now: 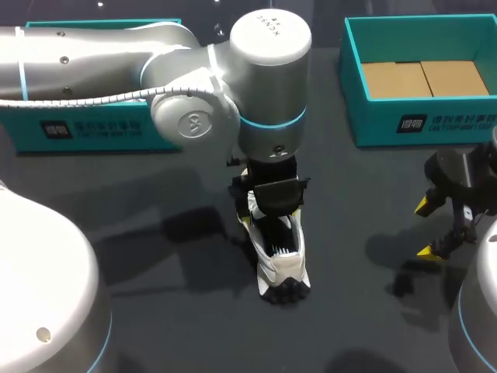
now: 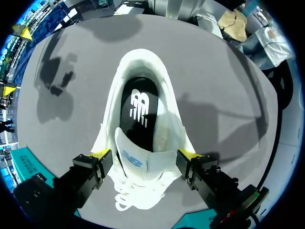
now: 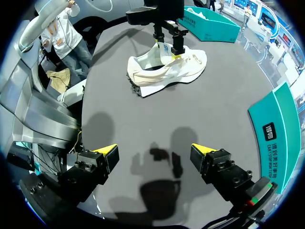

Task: Take the shoe out of the shoebox, open the shoe tongue, remove and reinsert the insole, then place the shoe into the shoebox

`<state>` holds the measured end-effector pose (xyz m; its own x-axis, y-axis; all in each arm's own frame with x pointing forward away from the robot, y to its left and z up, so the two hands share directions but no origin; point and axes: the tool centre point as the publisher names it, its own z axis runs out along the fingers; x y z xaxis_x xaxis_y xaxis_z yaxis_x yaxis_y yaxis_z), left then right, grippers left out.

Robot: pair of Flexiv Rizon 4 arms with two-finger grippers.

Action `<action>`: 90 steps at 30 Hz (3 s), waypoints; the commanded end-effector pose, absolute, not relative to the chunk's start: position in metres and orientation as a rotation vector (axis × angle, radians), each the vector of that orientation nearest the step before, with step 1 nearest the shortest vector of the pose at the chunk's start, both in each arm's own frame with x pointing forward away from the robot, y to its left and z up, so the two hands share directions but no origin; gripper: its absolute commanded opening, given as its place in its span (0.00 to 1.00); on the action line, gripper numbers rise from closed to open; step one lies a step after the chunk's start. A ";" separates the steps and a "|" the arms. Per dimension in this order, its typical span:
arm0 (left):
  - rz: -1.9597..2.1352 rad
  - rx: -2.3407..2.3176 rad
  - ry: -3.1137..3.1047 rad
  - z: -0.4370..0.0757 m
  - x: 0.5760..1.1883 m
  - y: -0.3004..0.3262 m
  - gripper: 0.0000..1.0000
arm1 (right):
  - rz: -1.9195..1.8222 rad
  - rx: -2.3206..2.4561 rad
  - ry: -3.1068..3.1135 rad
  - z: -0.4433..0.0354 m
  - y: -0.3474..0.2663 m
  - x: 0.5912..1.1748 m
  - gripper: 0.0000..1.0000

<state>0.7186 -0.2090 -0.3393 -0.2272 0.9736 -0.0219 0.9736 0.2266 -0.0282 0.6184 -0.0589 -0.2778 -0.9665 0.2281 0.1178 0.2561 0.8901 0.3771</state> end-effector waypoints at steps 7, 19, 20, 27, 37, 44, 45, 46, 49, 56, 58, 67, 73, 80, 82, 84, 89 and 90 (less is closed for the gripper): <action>0.070 -1.939 -2.468 -0.334 0.732 -0.207 0.84 | -0.608 -0.384 -2.988 -0.278 -0.059 0.617 1.00; 0.070 -1.925 -2.496 -0.322 0.756 -0.202 0.82 | -0.608 -0.384 -2.988 -0.278 -0.059 0.617 1.00; 0.068 -1.922 -2.498 -0.321 0.759 -0.202 0.81 | -0.608 -0.384 -2.988 -0.278 -0.059 0.617 1.00; 0.070 -1.908 -2.521 -0.309 0.777 -0.199 0.76 | -0.608 -0.384 -2.988 -0.278 -0.059 0.617 1.00; 0.085 -1.893 -2.551 -0.291 0.792 -0.193 0.59 | -0.608 -0.384 -2.988 -0.278 -0.059 0.617 1.00; 0.152 -1.903 -2.541 -0.281 0.789 -0.192 0.48 | -0.608 -0.384 -2.988 -0.278 -0.059 0.617 1.00; 0.154 -1.905 -2.541 -0.280 0.788 -0.192 0.47 | -0.608 -0.384 -2.988 -0.278 -0.059 0.617 1.00; 0.159 -1.909 -2.540 -0.279 0.787 -0.192 0.47 | -0.608 -0.384 -2.988 -0.278 -0.059 0.617 1.00; 0.182 -1.924 -2.530 -0.277 0.783 -0.193 0.44 | -0.608 -0.384 -2.988 -0.278 -0.059 0.617 1.00; 0.211 -1.949 -2.502 -0.280 0.771 -0.198 0.44 | -0.608 -0.384 -2.988 -0.278 -0.059 0.617 1.00; 0.226 -1.953 -2.490 -0.283 0.767 -0.198 0.44 | -0.608 -0.384 -2.988 -0.278 -0.059 0.617 1.00; 0.299 -1.991 -2.421 -0.302 0.738 -0.202 0.38 | -0.608 -0.384 -2.988 -0.278 -0.059 0.617 1.00; 0.321 -1.998 -2.373 -0.321 0.722 -0.207 0.34 | -0.608 -0.384 -2.988 -0.278 -0.059 0.617 1.00; 0.324 -1.989 -2.344 -0.348 0.708 -0.212 0.25 | -0.608 -0.384 -2.988 -0.278 -0.059 0.617 1.00; 0.328 -1.990 -2.332 -0.349 0.705 -0.212 0.24 | -0.608 -0.384 -2.988 -0.278 -0.059 0.617 1.00; 0.331 -2.000 -2.332 -0.346 0.702 -0.210 0.23 | -0.608 -0.384 -2.988 -0.278 -0.059 0.617 1.00; 0.364 -2.050 -2.351 -0.324 0.698 -0.205 0.23 | -0.608 -0.384 -2.988 -0.278 -0.059 0.617 1.00; 0.366 -2.058 -2.354 -0.322 0.697 -0.205 0.24 | -0.608 -0.384 -2.988 -0.278 -0.059 0.617 1.00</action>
<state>0.7037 -0.2183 -0.3344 -0.1454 0.9795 -0.1392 0.9753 0.1183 -0.1867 0.6184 -0.0589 -0.2778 -0.9665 0.2281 0.1178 0.2561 0.8901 0.3772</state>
